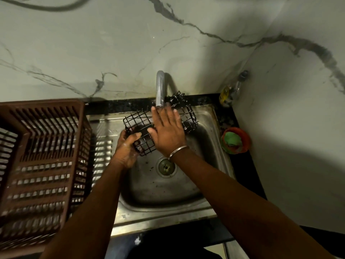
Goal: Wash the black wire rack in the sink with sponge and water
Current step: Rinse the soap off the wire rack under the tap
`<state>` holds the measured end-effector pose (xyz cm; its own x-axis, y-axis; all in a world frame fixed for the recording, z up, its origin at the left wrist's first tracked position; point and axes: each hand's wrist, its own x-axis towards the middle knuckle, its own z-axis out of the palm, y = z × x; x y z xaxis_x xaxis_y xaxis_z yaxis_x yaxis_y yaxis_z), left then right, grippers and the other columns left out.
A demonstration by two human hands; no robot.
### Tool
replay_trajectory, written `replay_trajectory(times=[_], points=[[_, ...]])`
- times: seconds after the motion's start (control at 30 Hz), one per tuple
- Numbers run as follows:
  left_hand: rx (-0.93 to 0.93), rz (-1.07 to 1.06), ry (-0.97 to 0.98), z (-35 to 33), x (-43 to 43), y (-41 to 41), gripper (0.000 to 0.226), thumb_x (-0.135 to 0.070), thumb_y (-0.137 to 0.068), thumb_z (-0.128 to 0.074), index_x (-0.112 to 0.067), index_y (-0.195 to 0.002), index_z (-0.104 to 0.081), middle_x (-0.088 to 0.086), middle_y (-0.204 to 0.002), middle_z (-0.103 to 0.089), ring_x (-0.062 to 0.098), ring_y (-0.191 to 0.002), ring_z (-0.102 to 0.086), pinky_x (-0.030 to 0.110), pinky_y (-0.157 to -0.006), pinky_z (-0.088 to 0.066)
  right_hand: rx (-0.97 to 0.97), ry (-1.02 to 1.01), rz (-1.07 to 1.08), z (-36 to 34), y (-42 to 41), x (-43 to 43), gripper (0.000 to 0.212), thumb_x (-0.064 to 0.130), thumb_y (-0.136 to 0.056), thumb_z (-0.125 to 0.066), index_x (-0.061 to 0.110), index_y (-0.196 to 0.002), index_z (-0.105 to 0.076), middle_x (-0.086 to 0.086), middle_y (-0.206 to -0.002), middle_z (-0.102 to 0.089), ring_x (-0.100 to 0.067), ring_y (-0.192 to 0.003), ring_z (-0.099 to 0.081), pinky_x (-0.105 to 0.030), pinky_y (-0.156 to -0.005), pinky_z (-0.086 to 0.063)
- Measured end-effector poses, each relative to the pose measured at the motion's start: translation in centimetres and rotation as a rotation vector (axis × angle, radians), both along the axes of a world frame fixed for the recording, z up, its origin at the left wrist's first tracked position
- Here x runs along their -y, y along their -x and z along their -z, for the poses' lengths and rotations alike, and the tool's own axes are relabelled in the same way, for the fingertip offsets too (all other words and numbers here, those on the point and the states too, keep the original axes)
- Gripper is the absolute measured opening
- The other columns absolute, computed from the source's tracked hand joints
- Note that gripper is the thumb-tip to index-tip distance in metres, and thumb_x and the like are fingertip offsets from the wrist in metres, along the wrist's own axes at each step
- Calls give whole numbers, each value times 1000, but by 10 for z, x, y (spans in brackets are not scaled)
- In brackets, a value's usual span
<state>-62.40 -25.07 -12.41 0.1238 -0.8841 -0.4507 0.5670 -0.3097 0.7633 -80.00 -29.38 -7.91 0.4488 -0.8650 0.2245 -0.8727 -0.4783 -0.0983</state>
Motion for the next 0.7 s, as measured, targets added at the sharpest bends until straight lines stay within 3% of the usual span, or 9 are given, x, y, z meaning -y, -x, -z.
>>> replay_trajectory(times=[0.1,0.23,0.33,0.43,0.5,0.63,0.7], points=[[14,-14,-22,-3,-2,1,69,-19,-79,-84,-14,-143,-58,15,-133,-71,30,-109,-69,43,-78,-53,-49,38,-76,5,3,-7,74,57,-109,-22,14,-168,-13,-17,-174,1,-36,-162,4,-57,-130,-3],[-7,-19,-6,-7,-3,3,38,-9,-89,-75,-20,-125,-67,3,-108,-75,18,-85,-66,33,-61,-51,19,22,23,8,15,-16,72,53,-110,-26,12,-168,-13,-18,-175,0,-36,-162,4,-55,-131,-2],[-16,-20,-15,-9,-5,3,49,-13,-83,-79,-18,-129,-64,7,-118,-75,24,-97,-71,39,-72,-56,1,53,-140,17,17,-26,70,51,-111,-30,10,-167,-20,-18,-174,-9,-35,-163,-3,-58,-129,-12],[-19,-32,-11,-8,-6,2,46,-12,-81,-80,-21,-124,-66,7,-120,-75,29,-102,-69,44,-77,-56,41,42,-56,15,18,-31,72,52,-111,-26,7,-166,-19,-19,-174,-6,-35,-163,-1,-55,-130,-9],[-25,-24,-8,-6,-8,1,44,-10,-86,-77,-20,-127,-65,9,-121,-75,31,-106,-71,47,-82,-60,19,59,-154,20,19,-36,73,53,-110,-29,6,-166,-22,-20,-174,-8,-35,-162,-4,-55,-130,-11],[-34,-41,-5,-8,-11,2,26,-2,-95,-67,-22,-110,-68,-2,-100,-78,18,-85,-72,36,-63,-62,15,26,-69,19,22,-41,75,54,-110,-27,6,-166,-18,-20,-174,-7,-34,-163,-1,-53,-131,-8],[-63,-36,-5,-4,-15,-1,27,-3,-96,-67,-21,-116,-68,1,-104,-77,17,-85,-72,43,-66,-63,-37,51,-196,20,23,-46,76,57,-110,-26,6,-166,-19,-20,-174,-7,-34,-163,-1,-53,-131,-7]])
